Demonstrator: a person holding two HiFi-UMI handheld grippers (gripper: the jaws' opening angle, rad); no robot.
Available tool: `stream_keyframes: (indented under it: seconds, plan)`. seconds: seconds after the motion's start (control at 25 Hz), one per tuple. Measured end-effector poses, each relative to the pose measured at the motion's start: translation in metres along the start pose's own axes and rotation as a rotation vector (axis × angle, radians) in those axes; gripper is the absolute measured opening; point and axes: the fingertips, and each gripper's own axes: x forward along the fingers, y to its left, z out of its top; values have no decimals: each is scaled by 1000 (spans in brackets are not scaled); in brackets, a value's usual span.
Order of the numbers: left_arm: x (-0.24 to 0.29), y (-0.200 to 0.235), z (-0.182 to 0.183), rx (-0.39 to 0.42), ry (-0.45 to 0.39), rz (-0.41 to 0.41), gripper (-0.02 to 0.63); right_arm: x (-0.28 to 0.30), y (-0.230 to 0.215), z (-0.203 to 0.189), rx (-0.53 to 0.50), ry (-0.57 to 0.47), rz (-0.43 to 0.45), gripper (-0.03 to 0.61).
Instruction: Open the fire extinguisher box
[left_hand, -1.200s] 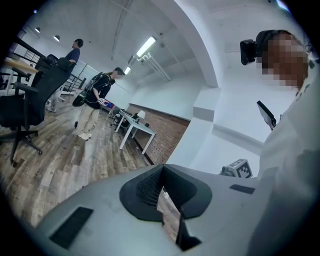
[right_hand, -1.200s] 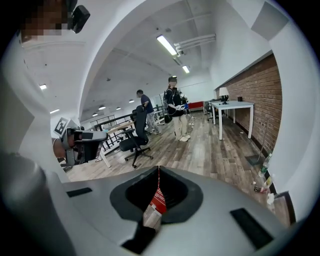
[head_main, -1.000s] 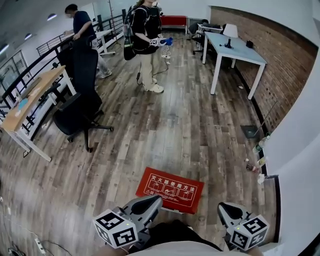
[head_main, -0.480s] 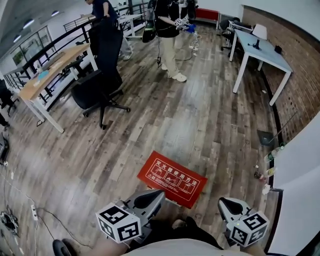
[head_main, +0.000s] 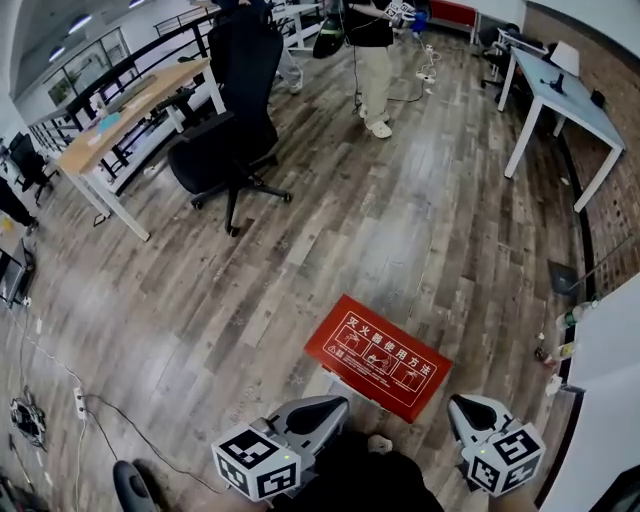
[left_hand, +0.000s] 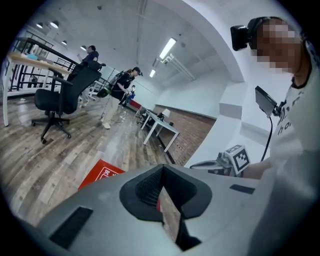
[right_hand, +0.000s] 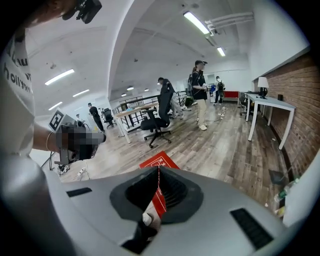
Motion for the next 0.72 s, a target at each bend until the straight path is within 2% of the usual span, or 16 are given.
stream_keyframes:
  seconds: [0.08,0.2,0.44,0.6,0.72]
  plan:
    - [2,18,-10,5,14,14,6,13,-2,-6,-18,34,-26,11]
    - [4,39,-24,-46,26,8,6,31,1,-22,-27,88,-46,11]
    - [10,79,-59,-123,76,-5,6,68,21,-32,-35,134,-20,11]
    - [21,102,-83,-196,61,-70,8,81,18,-34,-21,110,-32,11]
    - [33,121,-102,-304,53,-131,9,87,11,-45,1,108,-51,11]
